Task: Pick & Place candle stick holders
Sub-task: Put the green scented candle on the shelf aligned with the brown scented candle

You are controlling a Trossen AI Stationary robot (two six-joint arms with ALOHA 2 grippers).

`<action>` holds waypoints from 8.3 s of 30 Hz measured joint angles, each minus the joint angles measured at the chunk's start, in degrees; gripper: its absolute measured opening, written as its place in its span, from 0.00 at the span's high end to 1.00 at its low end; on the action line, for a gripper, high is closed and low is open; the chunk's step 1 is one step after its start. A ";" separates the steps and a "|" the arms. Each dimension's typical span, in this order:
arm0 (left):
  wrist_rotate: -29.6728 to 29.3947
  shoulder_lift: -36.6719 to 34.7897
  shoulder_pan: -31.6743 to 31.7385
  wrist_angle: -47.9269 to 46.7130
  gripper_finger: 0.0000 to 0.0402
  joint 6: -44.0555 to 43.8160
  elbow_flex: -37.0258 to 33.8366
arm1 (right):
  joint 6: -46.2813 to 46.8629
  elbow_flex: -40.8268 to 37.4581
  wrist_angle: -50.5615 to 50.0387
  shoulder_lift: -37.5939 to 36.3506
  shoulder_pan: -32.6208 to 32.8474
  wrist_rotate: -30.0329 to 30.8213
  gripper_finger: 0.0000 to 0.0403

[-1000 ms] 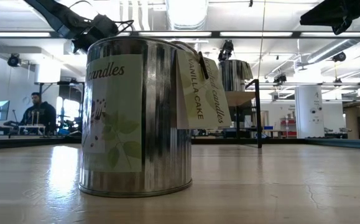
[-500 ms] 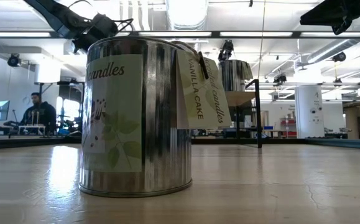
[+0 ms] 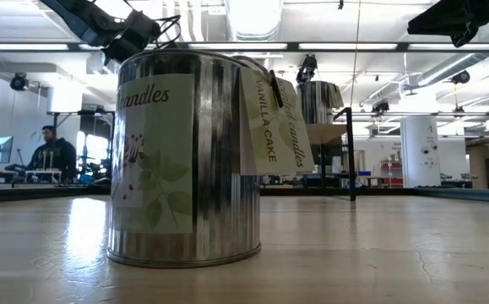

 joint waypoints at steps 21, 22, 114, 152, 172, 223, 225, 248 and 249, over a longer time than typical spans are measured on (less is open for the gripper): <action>7.72 -2.49 -1.56 -25.55 0.00 -0.91 21.76 | 0.00 0.00 0.00 0.00 -0.01 0.00 0.84; 10.17 -3.05 -2.07 -26.69 0.00 -2.15 22.61 | 0.00 0.00 0.00 0.00 0.00 0.00 0.84; -19.86 39.59 -76.39 51.30 0.01 -26.64 -9.08 | -0.02 0.00 -0.07 -0.02 0.00 -0.02 0.77; -11.33 49.26 -74.20 58.02 0.01 -21.38 1.31 | 0.00 0.00 -0.04 -0.04 0.00 0.00 0.77; -19.25 50.97 -71.51 58.32 0.12 -24.03 2.76 | 0.00 0.00 -0.04 -0.04 0.00 -0.01 0.81; -54.77 22.74 -61.07 47.35 0.10 -36.19 -19.02 | 0.00 0.00 -0.02 -0.07 0.00 -0.01 0.77; -55.58 20.49 -61.07 46.66 0.10 -36.62 -20.29 | -0.02 0.00 -0.02 -0.07 0.00 0.00 0.78; -57.37 -10.46 -52.97 19.73 0.10 -34.91 -23.20 | 0.00 0.00 -0.02 -0.02 0.00 0.00 0.79; -56.59 -11.21 -51.88 19.46 0.10 -33.69 -23.33 | 0.00 0.00 -0.01 -0.02 0.00 0.00 0.78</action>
